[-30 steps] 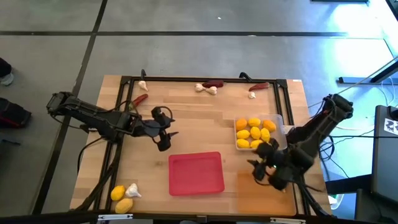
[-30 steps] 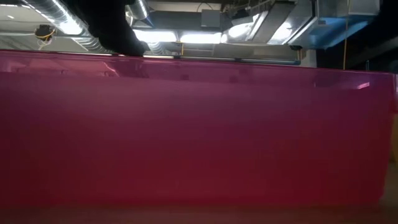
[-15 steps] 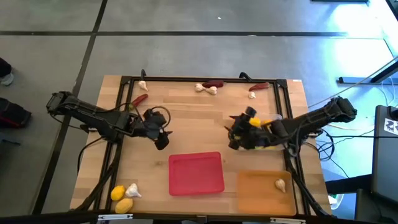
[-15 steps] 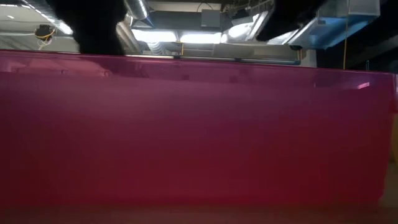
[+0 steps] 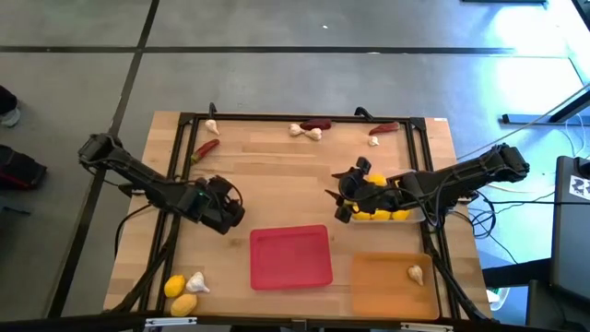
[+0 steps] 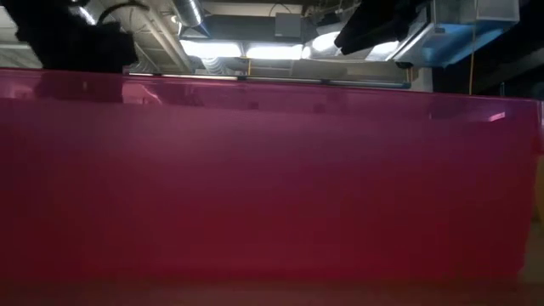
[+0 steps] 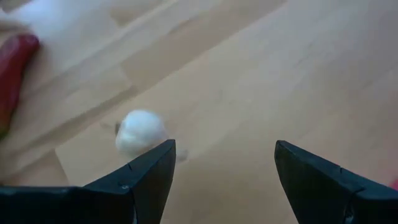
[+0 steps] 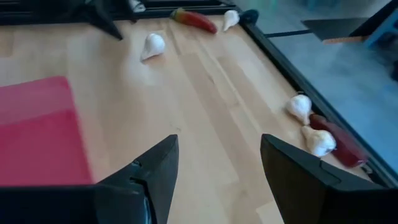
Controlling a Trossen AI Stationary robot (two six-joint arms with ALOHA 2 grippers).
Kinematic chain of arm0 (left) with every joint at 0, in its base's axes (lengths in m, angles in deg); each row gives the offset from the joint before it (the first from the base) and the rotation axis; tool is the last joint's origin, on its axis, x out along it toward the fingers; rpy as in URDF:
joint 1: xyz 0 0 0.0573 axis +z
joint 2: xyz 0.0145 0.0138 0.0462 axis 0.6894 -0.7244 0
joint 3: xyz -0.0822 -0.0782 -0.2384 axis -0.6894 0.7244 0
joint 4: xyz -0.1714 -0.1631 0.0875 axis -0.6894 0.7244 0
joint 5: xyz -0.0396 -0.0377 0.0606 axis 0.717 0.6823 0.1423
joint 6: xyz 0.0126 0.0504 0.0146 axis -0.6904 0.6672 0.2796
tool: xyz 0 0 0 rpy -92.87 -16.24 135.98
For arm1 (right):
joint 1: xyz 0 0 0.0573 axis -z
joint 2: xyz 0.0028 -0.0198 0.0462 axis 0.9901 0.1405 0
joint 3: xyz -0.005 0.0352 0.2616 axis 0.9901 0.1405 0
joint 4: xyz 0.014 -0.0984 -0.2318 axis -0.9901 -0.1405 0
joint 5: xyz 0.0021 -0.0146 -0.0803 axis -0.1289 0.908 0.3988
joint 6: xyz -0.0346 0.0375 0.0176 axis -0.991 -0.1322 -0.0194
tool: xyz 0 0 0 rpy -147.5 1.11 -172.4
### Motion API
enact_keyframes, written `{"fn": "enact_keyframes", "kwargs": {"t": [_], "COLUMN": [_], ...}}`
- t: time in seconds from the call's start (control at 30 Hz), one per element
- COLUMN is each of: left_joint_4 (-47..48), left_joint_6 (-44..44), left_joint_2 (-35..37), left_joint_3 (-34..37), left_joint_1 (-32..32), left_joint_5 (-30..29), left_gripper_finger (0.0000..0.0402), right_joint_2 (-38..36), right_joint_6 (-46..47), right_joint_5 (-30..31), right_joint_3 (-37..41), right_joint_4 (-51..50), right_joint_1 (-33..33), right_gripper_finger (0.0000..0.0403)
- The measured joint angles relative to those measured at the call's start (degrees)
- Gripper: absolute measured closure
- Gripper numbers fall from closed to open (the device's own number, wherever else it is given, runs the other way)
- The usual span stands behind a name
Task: Sort produce into baskets
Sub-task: Put the white garlic into the orange bin
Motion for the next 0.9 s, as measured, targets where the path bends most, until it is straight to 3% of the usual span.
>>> {"fn": "enact_keyframes", "kwargs": {"t": [0.3, 0.5, 0.77, 0.9], "left_joint_4": [-2.4, -10.1, -19.4, -21.4], "left_joint_6": [-11.0, -14.5, -10.8, -8.6], "left_joint_2": [-3.1, -4.4, -5.5, -5.4], "left_joint_3": [5.6, 10.6, 16.0, 17.1], "left_joint_1": [2.2, 4.6, 11.9, 13.7], "left_joint_5": [0.7, 6.7, 6.8, 6.0], "left_gripper_finger": [0.0133, 0.0133, 0.0133, 0.0133], "right_joint_2": [0.0, 0.0, 0.0, 0.0], "right_joint_6": [-3.5, -7.4, -12.2, -12.0], "right_joint_5": [2.8, 1.8, 1.7, -1.5], "right_joint_3": [0.0, 0.0, 0.0, 0.6], "right_joint_4": [0.0, -0.1, -0.2, 0.2], "right_joint_1": [0.0, 1.6, 7.7, 9.4], "right_gripper_finger": [0.0180, 0.0180, 0.0180, 0.0180]}}
